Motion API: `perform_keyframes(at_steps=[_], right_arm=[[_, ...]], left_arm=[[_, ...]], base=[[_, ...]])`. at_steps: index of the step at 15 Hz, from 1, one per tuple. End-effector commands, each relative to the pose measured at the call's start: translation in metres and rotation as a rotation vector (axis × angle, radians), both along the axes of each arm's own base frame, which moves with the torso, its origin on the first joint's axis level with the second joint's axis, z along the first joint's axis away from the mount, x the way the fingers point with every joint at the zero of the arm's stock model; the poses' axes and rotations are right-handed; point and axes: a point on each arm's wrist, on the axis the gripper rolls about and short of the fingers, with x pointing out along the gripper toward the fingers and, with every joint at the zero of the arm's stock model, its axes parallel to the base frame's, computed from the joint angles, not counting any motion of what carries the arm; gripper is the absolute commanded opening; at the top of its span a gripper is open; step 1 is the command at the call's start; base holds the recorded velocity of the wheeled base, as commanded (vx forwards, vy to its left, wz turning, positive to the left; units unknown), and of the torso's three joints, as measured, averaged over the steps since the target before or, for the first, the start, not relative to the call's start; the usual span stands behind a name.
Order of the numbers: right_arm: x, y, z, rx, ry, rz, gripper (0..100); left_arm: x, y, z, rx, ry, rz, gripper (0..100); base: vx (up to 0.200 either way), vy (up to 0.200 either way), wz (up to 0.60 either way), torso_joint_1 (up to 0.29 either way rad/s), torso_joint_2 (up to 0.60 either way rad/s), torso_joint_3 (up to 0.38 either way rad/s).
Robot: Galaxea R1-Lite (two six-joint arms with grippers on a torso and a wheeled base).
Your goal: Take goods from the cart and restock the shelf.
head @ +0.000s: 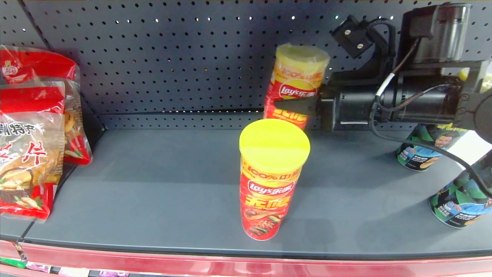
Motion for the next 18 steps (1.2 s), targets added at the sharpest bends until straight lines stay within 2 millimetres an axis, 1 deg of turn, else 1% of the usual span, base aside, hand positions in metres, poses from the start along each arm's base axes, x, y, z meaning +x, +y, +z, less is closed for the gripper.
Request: perform_keyframes(at_steps=[1, 2, 4, 7, 9, 13, 14, 18], right_arm=[[0.007, 0.022, -0.012, -0.019, 0.024, 0.043, 0], [0.009, 0.034, -0.013, -0.015, 0.022, 0.062, 0], [0.004, 0.046, -0.012, -0.013, 0.020, 0.094, 0], [0.009, 0.048, -0.018, -0.022, 0.034, 0.077, 0], [0.016, 0.041, -0.019, -0.025, 0.036, 0.043, 0], [0.024, 0.030, -0.019, -0.027, 0.030, 0.003, 0], [0.025, 0.025, -0.018, -0.027, 0.029, -0.011, 0], [0.024, 0.026, -0.017, -0.027, 0.024, -0.006, 0]], left_arm=[[0.000, 0.000, 0.000, 0.000, 0.002, 0.000, 100], [0.000, 0.000, 0.000, 0.000, 0.002, 0.000, 100], [0.000, 0.000, 0.000, 0.000, 0.002, 0.000, 100], [0.000, 0.000, 0.000, 0.000, 0.002, 0.000, 100], [0.000, 0.000, 0.000, 0.000, 0.002, 0.002, 100], [0.000, 0.000, 0.000, 0.000, 0.002, 0.000, 100], [0.000, 0.000, 0.000, 0.000, 0.002, 0.000, 100], [0.000, 0.000, 0.000, 0.000, 0.002, 0.000, 100]], base=[[0.000, 0.000, 0.00, 0.000, 0.00, 0.000], [0.000, 0.000, 0.00, 0.000, 0.00, 0.000], [0.000, 0.000, 0.00, 0.000, 0.00, 0.000], [0.000, 0.000, 0.00, 0.000, 0.00, 0.000], [0.000, 0.000, 0.00, 0.000, 0.00, 0.000], [0.000, 0.000, 0.00, 0.000, 0.00, 0.000], [0.000, 0.000, 0.00, 0.000, 0.00, 0.000], [0.000, 0.000, 0.00, 0.000, 0.00, 0.000]])
